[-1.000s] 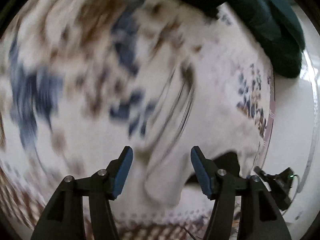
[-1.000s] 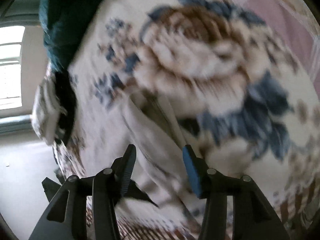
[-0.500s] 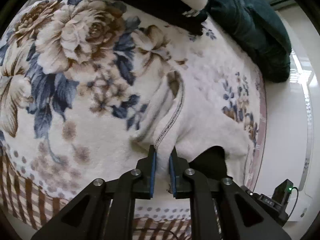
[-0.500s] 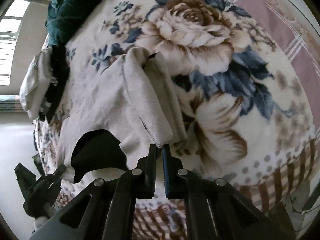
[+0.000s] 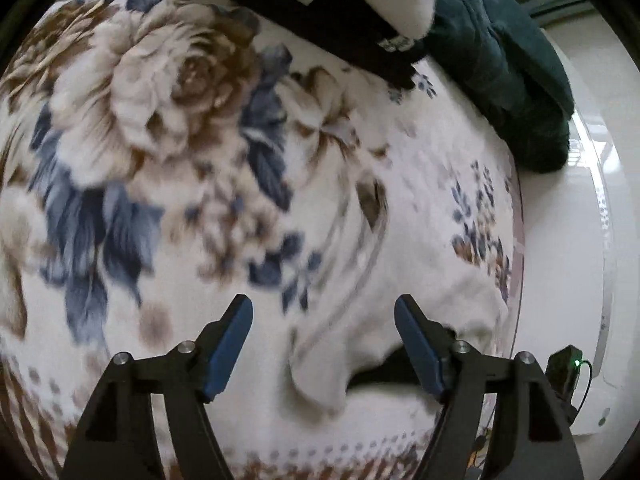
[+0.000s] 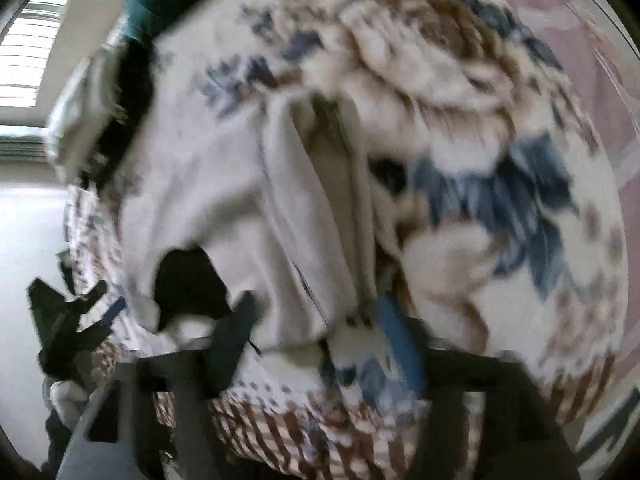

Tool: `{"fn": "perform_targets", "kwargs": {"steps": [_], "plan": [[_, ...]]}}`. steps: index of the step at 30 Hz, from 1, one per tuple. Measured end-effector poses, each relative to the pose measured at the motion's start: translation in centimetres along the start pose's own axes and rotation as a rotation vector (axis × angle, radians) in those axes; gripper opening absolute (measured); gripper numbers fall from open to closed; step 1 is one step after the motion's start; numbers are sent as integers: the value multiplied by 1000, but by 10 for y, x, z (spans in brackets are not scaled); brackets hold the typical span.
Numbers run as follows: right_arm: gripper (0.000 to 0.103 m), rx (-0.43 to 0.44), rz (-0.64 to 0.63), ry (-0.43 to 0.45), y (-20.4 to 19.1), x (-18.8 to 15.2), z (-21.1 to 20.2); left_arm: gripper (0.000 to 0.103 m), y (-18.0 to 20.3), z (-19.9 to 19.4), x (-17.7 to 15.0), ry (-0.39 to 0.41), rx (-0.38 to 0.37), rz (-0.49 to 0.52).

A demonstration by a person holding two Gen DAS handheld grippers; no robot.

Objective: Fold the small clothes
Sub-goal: 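Lift the folded shirt with both grippers and carry it toward the white clothes stack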

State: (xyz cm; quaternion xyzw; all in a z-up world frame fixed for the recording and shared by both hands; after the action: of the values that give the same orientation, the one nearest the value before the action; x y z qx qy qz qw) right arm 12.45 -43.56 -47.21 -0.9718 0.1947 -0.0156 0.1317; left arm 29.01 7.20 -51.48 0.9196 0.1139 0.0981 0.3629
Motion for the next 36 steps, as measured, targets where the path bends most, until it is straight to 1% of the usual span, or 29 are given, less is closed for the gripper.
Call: {"fn": "perform_targets", "kwargs": {"steps": [2, 3, 5, 6, 7, 9, 10, 12, 13, 14, 15, 16, 17, 18, 19, 21, 24, 28, 32, 36], "plan": [[78, 36, 19, 13, 5, 12, 3, 72, -1, 14, 15, -15, -53, 5], [78, 75, 34, 17, 8, 22, 10, 72, 2, 25, 22, -26, -67, 15], [78, 109, 46, 23, 12, 34, 19, 72, 9, 43, 33, -47, -114, 69], [78, 135, 47, 16, 14, 43, 28, 72, 14, 56, 37, -54, -112, 124], [78, 153, 50, 11, 15, 51, 36, 72, 18, 69, 39, -77, -110, 157], [78, 189, 53, -2, 13, 64, 54, 72, 17, 88, 40, -138, -129, 160], [78, 215, 60, -14, 13, 69, 61, 72, 17, 96, 40, -153, -127, 161], [78, 254, 79, -8, 11, 75, 69, 72, 20, 98, 41, -144, -132, 176], [77, 268, 83, 1, 10, 76, 71, 69, 22, 96, 40, -137, -139, 180], [71, 275, 87, 13, 8, 78, 71, 57, 24, 92, 39, -114, -157, 189], [52, 293, 81, 25, 6, 77, 69, 43, 25, 87, 38, -94, -169, 194], [42, 301, 76, 33, 7, 77, 66, 26, 24, 84, 37, -87, -177, 189], [32, 298, 72, 42, 5, 76, 64, 24, 25, 78, 35, -67, -196, 184], [27, 293, 70, 56, 3, 75, 61, 22, 25, 74, 35, -53, -209, 182], [24, 292, 72, 68, 1, 74, 56, 21, 26, 68, 34, -37, -217, 179], [20, 296, 75, 78, -5, 72, 47, 20, 34, 57, 32, -17, -224, 177], [18, 280, 57, 92, -15, 66, 23, 19, 44, 36, 33, 8, -243, 184], [16, 260, 18, 116, -41, 59, -13, 19, 57, -14, 50, 63, -287, 194], [15, 276, -30, 162, -92, 64, -54, 19, 74, -75, 90, 139, -303, 228], [15, 325, -74, 223, -155, 83, -93, 19, 95, -139, 149, 226, -292, 277]]}}
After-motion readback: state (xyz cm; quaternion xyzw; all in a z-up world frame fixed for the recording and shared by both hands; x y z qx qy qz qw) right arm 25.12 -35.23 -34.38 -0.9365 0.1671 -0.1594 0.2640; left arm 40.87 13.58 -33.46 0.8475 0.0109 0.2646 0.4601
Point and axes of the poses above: each gripper's, at about its wrist camera, not at the fingertips, and z roughly the way its jaws point, y to its right, x to its top, the point moved 2 cm from there along z, roughly the way its jaws point, and after that the axes turned 11 degrees about -x, right-handed, at the moved point
